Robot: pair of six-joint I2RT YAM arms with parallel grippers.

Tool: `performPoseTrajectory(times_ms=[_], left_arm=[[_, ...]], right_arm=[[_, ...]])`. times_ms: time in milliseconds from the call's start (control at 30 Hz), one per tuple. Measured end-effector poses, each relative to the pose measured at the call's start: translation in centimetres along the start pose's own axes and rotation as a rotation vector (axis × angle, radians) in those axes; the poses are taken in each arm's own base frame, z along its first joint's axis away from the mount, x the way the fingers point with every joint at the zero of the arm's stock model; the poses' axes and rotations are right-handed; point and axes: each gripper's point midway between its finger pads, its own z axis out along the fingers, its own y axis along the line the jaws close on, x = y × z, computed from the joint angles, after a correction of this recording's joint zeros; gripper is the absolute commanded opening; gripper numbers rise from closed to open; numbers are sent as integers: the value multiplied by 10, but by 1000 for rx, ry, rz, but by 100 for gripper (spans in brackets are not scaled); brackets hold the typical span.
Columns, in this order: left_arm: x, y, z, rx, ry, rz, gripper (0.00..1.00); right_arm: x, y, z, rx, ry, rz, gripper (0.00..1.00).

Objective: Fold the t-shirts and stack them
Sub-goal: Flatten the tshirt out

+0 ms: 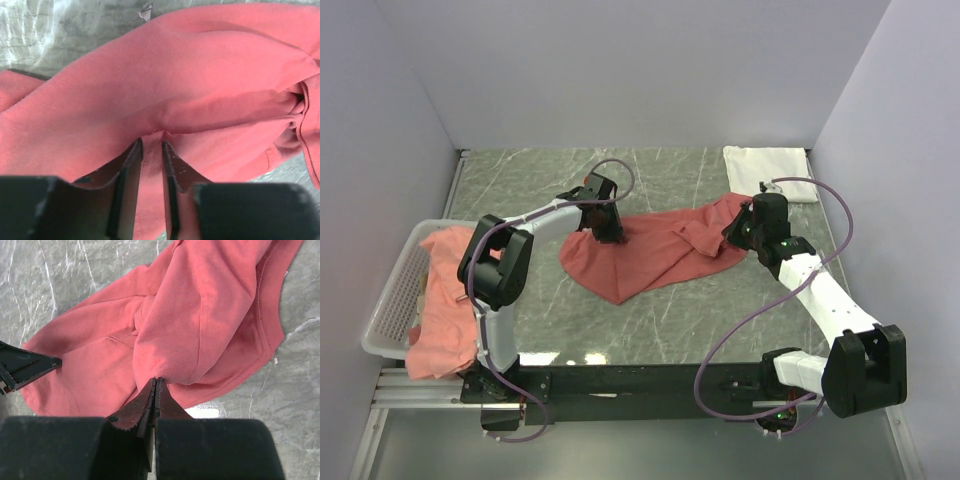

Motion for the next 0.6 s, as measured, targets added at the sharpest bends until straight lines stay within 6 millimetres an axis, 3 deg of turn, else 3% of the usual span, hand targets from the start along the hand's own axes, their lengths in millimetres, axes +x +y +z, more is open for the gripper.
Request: performPoseTrajectory(times_ms=[233,267,467,600], left_arm=[[1,-1,0,6,6,8,9],[1,-1,0,6,6,9,1],[3,0,-4,12,1,11,1],[13,0,-23,33,-8,21,1]], right_arm=[[0,0,0,0,0,0,0],[0,0,0,0,0,0,0],[0,0,0,0,0,0,0],[0,0,0,0,0,0,0]])
